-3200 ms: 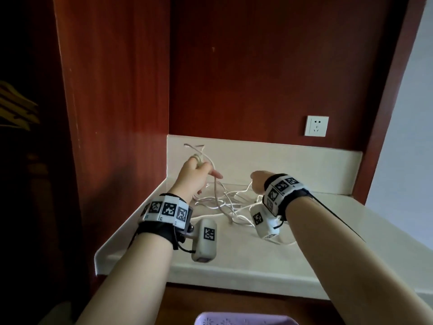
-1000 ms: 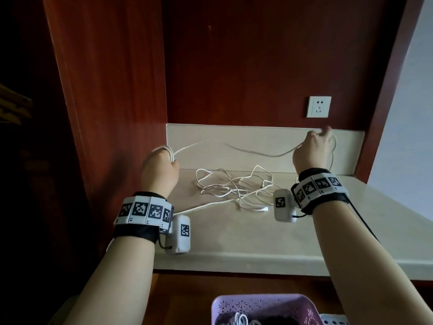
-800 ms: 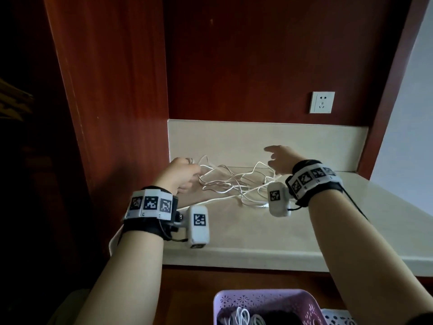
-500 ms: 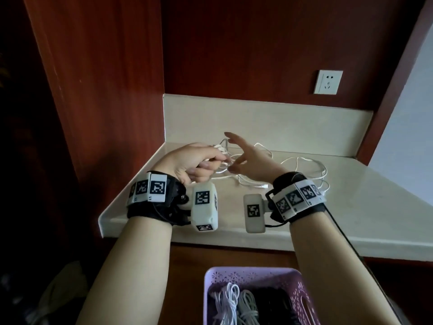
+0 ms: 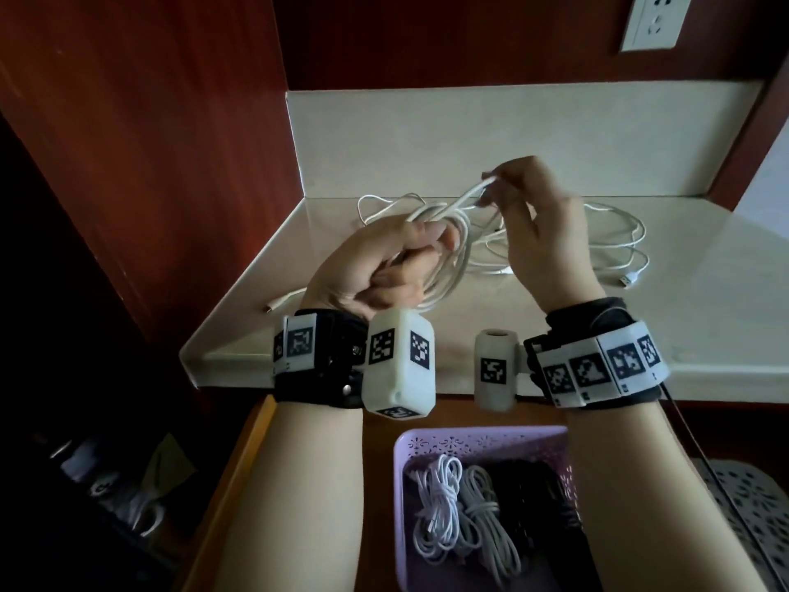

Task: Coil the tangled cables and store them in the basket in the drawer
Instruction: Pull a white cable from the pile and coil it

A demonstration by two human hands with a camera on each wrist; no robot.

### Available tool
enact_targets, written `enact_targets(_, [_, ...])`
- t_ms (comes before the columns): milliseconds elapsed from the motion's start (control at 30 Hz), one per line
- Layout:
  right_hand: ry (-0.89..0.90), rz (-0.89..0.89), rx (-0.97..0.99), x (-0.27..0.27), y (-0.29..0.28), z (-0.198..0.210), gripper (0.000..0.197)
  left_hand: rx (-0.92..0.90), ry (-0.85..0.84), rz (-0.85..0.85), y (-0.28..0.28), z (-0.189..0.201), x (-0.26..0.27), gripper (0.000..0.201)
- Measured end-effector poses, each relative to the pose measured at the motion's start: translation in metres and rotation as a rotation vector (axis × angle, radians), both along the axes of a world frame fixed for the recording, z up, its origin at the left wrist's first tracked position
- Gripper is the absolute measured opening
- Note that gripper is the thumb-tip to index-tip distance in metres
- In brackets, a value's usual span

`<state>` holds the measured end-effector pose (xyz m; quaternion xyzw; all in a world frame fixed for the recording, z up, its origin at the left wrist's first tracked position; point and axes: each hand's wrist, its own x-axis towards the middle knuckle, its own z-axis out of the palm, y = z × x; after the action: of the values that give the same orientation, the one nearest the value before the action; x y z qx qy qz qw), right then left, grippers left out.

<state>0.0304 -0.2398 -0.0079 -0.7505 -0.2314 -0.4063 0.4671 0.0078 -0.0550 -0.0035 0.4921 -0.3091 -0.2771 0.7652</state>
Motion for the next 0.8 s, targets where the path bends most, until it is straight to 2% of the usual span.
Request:
enact_targets(167, [0.000, -0.062, 0.102, -0.011, 0.013, 0.007, 0.014, -0.102, -0.129, -0.111, -0.009, -0.008, -0.002, 0.018])
enact_targets(233, [0.023, -0.094, 0.052, -0.009, 0.019, 0.003, 0.015, -0.169, -0.104, -0.094, -0.010, -0.005, -0.001, 0.015])
enact_targets(367, [0.061, -0.131, -0.090, -0.007, 0.022, -0.002, 0.022, -0.360, 0.050, 0.039, 0.003, 0.008, 0.004, 0.018])
enact_targets(467, [0.043, -0.144, -0.128, -0.008, 0.025, -0.002, 0.024, -0.433, 0.098, 0.141, 0.013, 0.018, 0.007, 0.033])
enact_targets(600, [0.030, -0.111, -0.184, -0.007, 0.039, -0.006, 0.020, -0.533, 0.155, 0.276, 0.013, 0.030, 0.003, 0.029])
enact_targets(700, [0.178, 0.038, -0.387, -0.010, 0.047, -0.011, 0.030, -0.682, 0.227, 0.419, 0.014, 0.032, 0.002, 0.031])
enact_targets(800, [0.473, 0.172, -0.628, -0.013, 0.051, -0.015, 0.037, -0.663, 0.136, 0.757, 0.018, 0.029, 0.006, 0.034])
